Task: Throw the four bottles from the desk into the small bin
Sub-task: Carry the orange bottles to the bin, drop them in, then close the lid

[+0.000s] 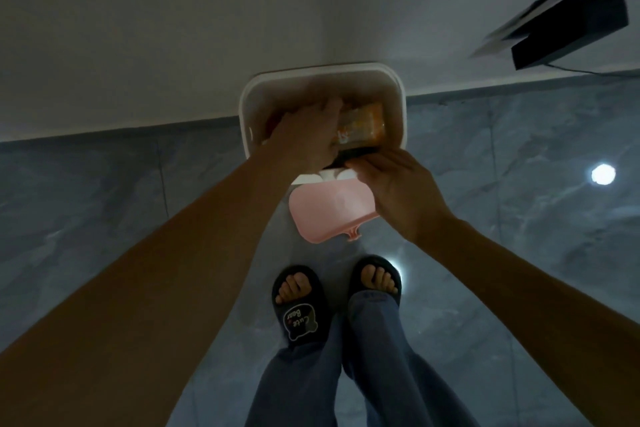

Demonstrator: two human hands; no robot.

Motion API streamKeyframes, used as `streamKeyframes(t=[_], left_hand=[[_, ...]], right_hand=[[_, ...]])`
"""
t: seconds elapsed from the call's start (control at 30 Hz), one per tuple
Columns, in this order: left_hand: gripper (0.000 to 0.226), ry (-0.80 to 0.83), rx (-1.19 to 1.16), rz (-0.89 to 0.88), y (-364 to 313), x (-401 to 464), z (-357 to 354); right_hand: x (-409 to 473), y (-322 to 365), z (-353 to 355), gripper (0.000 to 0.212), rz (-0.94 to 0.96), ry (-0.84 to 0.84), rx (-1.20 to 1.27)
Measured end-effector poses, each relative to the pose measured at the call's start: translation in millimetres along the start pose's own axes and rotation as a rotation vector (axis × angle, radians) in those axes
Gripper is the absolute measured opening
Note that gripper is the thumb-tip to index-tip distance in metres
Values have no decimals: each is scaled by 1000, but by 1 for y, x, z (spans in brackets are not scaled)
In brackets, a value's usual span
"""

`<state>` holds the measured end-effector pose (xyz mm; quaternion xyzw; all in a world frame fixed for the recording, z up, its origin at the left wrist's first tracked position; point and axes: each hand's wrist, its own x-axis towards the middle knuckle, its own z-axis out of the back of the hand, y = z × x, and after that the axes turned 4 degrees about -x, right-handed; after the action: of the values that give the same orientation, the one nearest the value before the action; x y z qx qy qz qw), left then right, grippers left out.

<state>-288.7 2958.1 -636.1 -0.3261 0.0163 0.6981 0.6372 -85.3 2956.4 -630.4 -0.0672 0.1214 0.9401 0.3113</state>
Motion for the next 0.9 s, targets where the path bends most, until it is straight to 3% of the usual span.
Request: streamKeyframes(t=[0.23,0.4,0.47,0.57,0.63,0.7,0.77,0.9], left_hand=[[88,38,-58,11,15,6,-29],[68,99,-8,37,13,4,-23],[60,17,-84,80,6,-11,-20],[35,-323,-246,13,-5,-55,-31],[20,-432,-357,-43,-15,-93,-51],[13,-370,-391,-93,-24,-123,-82],[13,-258,-315,-142,-25,-133,-122],[26,20,-280,68,-10,-108,-192]], right_hand=[[-3,-1,-11,53,1,-69,22],[-3,2,-7,56,-1,-64,32],[-5,4,-4,53,9,-72,53],[-19,4,2,34,40,-177,129],[-38,0,-3,23,42,-265,183],[-57,-6,-17,19,7,-223,213],[-67,-10,-40,23,-31,-62,206],[-66,-13,-103,39,-99,269,131]])
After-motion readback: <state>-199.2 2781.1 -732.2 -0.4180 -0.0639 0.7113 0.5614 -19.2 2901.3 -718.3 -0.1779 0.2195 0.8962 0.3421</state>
